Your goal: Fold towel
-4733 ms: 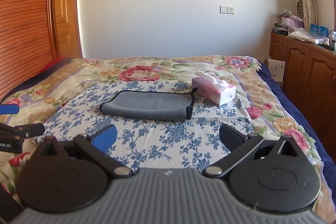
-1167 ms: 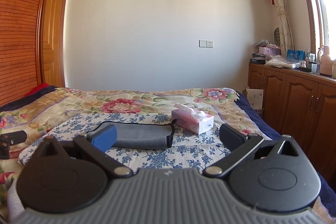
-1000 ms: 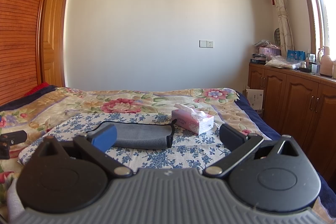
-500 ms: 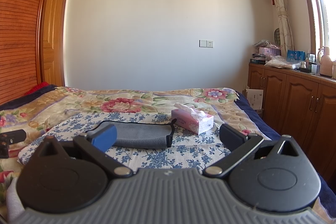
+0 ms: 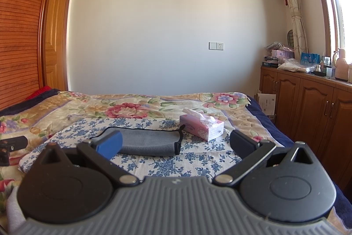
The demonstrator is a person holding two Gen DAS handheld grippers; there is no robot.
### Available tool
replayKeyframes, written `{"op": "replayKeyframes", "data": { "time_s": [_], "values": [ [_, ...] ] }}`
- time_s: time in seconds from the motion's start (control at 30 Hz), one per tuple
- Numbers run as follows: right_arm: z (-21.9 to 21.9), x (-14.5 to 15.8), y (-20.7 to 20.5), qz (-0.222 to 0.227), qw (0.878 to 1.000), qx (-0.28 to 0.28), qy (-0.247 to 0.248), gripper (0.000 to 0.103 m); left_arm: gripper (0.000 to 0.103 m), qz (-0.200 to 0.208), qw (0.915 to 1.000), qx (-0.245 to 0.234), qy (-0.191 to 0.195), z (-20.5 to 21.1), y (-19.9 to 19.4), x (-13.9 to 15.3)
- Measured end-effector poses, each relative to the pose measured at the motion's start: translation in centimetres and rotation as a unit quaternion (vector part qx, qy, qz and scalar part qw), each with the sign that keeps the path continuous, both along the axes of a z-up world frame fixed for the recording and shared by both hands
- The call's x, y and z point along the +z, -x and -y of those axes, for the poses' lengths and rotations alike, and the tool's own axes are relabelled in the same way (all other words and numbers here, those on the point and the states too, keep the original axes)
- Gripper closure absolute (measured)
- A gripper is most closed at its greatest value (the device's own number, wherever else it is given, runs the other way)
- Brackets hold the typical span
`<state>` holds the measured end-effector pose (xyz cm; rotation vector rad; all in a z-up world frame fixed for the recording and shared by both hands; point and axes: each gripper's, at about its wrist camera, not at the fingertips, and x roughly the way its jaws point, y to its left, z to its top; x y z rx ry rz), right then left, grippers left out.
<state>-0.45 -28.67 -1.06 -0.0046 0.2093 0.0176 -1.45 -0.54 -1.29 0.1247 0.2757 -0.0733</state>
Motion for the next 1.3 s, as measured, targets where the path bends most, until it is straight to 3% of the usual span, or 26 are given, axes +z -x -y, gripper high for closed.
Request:
{"op": "replayKeyframes", "data": {
  "time_s": [1.3],
  "values": [
    [-0.02, 0.01, 0.0, 0.0, 1.0, 0.0, 0.0, 0.0, 0.0, -0.001, 1.0, 0.002, 0.0, -0.2, 0.0, -0.16]
  ]
}}
